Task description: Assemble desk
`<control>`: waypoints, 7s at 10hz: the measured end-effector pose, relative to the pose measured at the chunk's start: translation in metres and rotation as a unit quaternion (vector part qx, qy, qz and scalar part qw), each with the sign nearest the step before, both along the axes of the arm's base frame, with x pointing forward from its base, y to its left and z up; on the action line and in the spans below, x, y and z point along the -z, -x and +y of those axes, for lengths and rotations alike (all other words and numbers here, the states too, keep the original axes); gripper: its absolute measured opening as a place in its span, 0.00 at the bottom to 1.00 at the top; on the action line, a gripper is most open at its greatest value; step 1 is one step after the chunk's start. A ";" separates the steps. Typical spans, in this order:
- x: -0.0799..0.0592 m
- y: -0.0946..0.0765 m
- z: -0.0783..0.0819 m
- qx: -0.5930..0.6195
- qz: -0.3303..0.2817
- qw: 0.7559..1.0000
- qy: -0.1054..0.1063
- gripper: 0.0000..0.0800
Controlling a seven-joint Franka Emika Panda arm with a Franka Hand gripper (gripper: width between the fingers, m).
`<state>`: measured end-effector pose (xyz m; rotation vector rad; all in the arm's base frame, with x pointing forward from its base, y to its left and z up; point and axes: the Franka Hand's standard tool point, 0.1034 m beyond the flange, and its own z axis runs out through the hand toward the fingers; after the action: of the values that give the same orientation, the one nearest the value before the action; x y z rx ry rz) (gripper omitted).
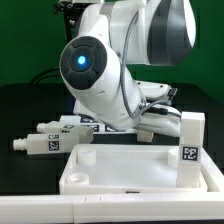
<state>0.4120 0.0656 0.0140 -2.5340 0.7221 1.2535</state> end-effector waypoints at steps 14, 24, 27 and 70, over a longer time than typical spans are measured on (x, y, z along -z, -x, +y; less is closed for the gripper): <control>-0.084 -0.063 -0.042 0.009 -0.207 0.977 0.038 0.36; -0.154 -0.149 -0.078 -0.061 -0.540 0.824 0.159 0.36; -0.166 -0.169 -0.113 -0.110 -0.634 0.731 0.227 0.36; -0.096 -0.198 -0.127 0.044 -0.435 0.879 0.192 0.36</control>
Offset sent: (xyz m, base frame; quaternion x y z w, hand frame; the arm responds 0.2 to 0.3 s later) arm 0.0000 0.0000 0.0000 0.0000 0.0000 0.0000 1.0000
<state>0.6099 -0.0614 0.1100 -2.8937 0.8721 -0.1580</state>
